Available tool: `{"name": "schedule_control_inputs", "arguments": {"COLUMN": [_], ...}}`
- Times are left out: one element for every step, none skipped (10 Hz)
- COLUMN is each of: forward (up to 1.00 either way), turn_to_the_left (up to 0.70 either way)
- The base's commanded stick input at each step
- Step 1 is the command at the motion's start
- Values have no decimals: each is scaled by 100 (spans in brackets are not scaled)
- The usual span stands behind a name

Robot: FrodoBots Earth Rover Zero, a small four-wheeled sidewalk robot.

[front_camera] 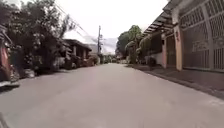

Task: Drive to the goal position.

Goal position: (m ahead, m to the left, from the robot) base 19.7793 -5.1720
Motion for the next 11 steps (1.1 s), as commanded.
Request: {"name": "schedule_control_inputs", "arguments": {"forward": [100,100,100,100,100,100,100,100,100,100,100], "turn_to_the_left": [0,0,0,0,0,0,0,0,0,0,0]}}
